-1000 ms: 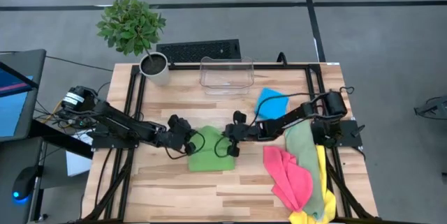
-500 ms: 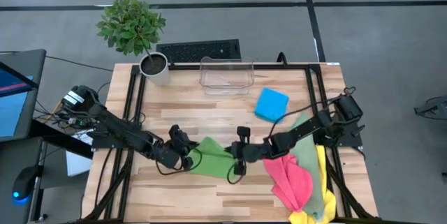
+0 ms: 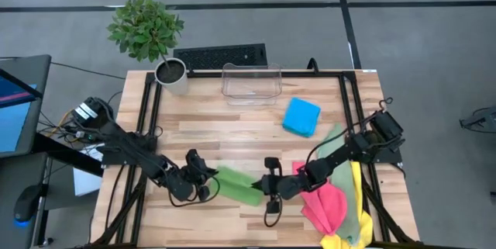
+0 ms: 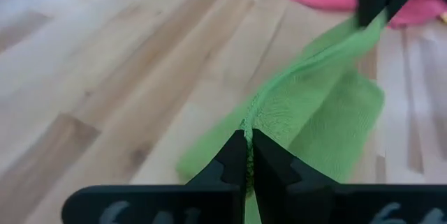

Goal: Fold microfiber towels
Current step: Fold the green microfiber towel

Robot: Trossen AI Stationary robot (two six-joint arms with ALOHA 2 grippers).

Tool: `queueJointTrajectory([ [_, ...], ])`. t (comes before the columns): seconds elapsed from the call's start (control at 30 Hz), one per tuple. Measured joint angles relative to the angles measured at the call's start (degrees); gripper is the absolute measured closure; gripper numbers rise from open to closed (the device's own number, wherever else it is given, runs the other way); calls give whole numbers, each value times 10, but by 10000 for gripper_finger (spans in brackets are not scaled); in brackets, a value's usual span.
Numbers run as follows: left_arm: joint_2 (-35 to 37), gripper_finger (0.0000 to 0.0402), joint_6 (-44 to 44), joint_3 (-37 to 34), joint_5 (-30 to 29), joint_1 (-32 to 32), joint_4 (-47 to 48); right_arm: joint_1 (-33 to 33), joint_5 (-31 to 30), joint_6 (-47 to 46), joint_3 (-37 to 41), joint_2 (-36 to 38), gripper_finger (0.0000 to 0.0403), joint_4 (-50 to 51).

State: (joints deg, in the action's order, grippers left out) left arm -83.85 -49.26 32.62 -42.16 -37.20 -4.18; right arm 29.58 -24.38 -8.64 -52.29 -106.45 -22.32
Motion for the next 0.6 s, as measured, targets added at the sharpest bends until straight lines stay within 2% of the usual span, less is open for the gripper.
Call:
queueJointTrajectory([
  [0.23, -64, 401, -12, 0, 11, -2, -44, 8, 5, -14, -2, -16, 374, -15],
  [0.6, -69, 401, -20, 0, 13, -4, -47, 19, 53, 23, -20, -17, 370, -17],
])
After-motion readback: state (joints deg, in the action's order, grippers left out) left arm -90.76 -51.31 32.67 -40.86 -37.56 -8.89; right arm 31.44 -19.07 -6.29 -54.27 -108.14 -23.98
